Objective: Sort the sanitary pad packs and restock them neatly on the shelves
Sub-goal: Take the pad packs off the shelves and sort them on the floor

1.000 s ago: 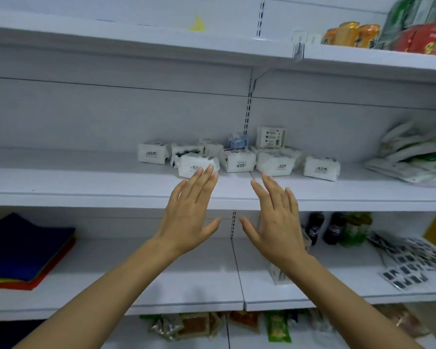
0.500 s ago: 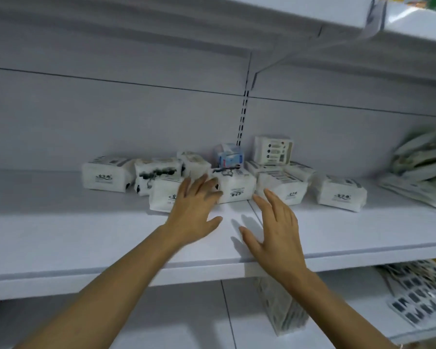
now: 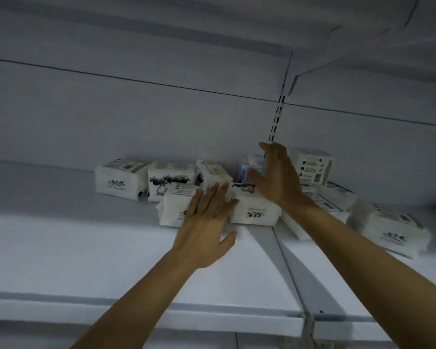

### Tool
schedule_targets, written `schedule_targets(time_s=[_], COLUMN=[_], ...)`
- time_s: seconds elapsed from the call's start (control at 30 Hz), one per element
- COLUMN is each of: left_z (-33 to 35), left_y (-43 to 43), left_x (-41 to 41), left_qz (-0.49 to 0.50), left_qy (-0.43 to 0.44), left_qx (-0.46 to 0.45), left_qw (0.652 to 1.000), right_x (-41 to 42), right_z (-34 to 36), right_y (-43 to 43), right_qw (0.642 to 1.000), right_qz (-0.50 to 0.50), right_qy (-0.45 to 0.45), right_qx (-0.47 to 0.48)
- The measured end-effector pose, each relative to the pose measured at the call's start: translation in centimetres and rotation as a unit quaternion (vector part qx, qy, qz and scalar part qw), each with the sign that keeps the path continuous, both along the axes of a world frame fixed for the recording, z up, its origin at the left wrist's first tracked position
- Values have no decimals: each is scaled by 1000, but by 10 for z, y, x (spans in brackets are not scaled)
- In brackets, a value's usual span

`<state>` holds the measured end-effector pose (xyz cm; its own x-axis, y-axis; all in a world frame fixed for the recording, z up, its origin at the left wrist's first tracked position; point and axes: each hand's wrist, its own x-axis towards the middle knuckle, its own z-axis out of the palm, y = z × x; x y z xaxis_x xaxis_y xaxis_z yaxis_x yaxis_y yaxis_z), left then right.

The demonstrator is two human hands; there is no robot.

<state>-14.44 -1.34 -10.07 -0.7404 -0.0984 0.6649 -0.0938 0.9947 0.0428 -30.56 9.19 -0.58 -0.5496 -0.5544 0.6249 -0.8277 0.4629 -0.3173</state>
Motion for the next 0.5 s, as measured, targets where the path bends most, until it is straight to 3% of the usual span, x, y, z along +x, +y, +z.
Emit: schedule_targets(time_s=[0.2,0.33,0.4,0.5], left_z=[2,1,2,4], left_y=[-2,-1,0,1], left_x=[2,3,3,3], left_qz=[17,25,22,30], left_qy=[13,-4,-2,10], left_qx=[26,21,23,42], left_qw=[999,999,999,999], right_x=[-40,-55,-58,-45], right_z=[-18,-39,-28,-19], right_y=[-29,-31,-27,-18], right_qw=[990,987,990,988], right_qz=[-37,-40,-40,-19], right_qy=[-105,-142,-132,-52], right_qx=[88,61,10,-145])
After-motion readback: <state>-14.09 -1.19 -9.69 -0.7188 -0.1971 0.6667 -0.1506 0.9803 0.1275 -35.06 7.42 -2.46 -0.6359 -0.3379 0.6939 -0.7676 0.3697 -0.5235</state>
